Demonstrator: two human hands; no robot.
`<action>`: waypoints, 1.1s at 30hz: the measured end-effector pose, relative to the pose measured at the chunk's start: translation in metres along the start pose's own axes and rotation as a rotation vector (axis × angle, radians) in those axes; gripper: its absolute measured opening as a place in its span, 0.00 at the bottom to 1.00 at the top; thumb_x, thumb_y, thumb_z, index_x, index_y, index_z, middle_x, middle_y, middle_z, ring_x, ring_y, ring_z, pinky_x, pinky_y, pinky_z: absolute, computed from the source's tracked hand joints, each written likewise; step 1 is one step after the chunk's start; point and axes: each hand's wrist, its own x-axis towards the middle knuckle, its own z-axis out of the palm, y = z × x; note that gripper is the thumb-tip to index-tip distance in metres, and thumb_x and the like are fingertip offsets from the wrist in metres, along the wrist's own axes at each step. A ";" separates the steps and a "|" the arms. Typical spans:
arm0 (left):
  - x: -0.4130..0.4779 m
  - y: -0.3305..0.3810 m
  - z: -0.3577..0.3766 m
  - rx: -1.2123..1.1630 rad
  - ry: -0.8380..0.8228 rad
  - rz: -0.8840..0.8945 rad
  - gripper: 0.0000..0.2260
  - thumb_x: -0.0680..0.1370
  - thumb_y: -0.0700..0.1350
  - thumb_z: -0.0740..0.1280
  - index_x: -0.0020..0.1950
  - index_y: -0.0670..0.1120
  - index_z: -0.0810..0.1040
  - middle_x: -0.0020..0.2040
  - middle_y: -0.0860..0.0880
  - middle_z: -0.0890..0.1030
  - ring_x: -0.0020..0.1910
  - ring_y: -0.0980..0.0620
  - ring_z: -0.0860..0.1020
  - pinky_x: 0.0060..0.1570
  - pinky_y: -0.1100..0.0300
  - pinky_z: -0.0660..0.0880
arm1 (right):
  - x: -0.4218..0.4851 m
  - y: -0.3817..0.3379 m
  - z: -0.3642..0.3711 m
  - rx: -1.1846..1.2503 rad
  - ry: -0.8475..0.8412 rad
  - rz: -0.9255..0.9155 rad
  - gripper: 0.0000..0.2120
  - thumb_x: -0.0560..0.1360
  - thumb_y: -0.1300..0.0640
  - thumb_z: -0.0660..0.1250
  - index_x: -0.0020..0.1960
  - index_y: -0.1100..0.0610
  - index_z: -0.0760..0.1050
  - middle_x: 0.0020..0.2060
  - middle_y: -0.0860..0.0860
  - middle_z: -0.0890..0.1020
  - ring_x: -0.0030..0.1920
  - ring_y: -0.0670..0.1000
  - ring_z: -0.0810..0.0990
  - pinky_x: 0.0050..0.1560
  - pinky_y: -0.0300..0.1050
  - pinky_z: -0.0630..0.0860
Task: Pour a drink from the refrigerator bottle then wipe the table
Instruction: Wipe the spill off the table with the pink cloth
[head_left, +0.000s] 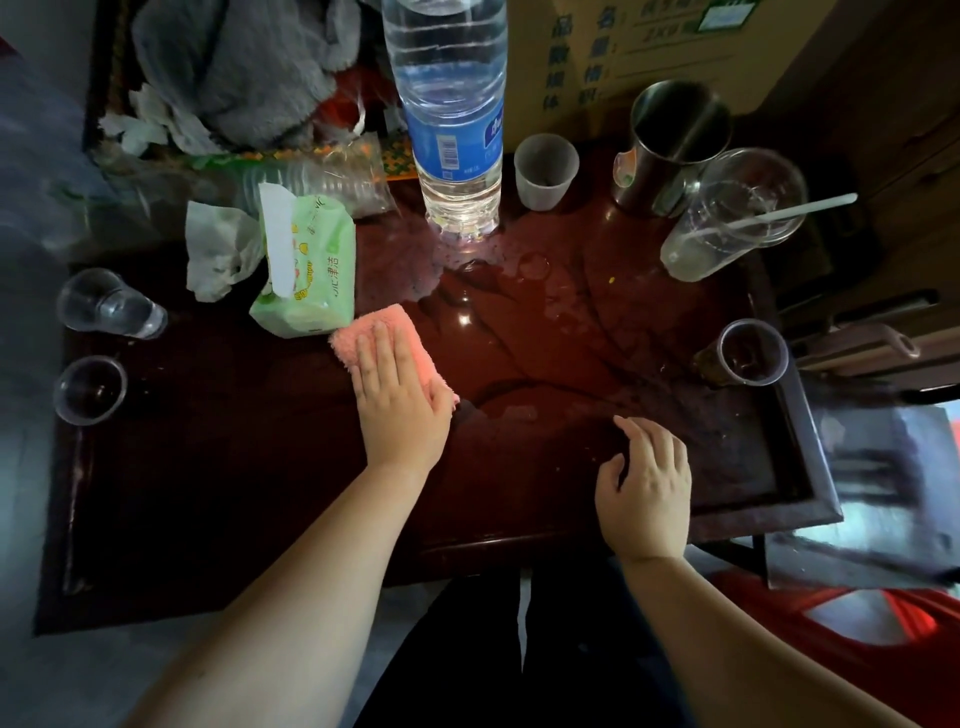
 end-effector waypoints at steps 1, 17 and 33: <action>0.002 0.000 0.000 0.003 -0.002 0.002 0.33 0.75 0.48 0.58 0.77 0.37 0.51 0.77 0.39 0.52 0.76 0.41 0.49 0.74 0.45 0.49 | -0.001 0.000 0.000 0.000 0.000 0.001 0.19 0.69 0.69 0.66 0.60 0.61 0.75 0.56 0.56 0.78 0.59 0.58 0.74 0.60 0.53 0.71; 0.051 0.001 -0.004 0.040 -0.047 0.200 0.32 0.74 0.48 0.48 0.77 0.40 0.48 0.78 0.43 0.48 0.77 0.46 0.45 0.74 0.50 0.42 | 0.001 -0.001 -0.001 0.013 -0.009 -0.004 0.18 0.69 0.70 0.65 0.58 0.62 0.76 0.55 0.57 0.79 0.58 0.59 0.74 0.60 0.53 0.71; -0.006 0.001 0.002 -0.143 -0.106 0.211 0.30 0.77 0.44 0.52 0.78 0.42 0.46 0.78 0.45 0.46 0.77 0.47 0.42 0.74 0.51 0.40 | 0.000 -0.003 -0.002 0.011 0.001 -0.005 0.17 0.68 0.69 0.65 0.57 0.62 0.76 0.55 0.56 0.79 0.58 0.57 0.73 0.60 0.52 0.70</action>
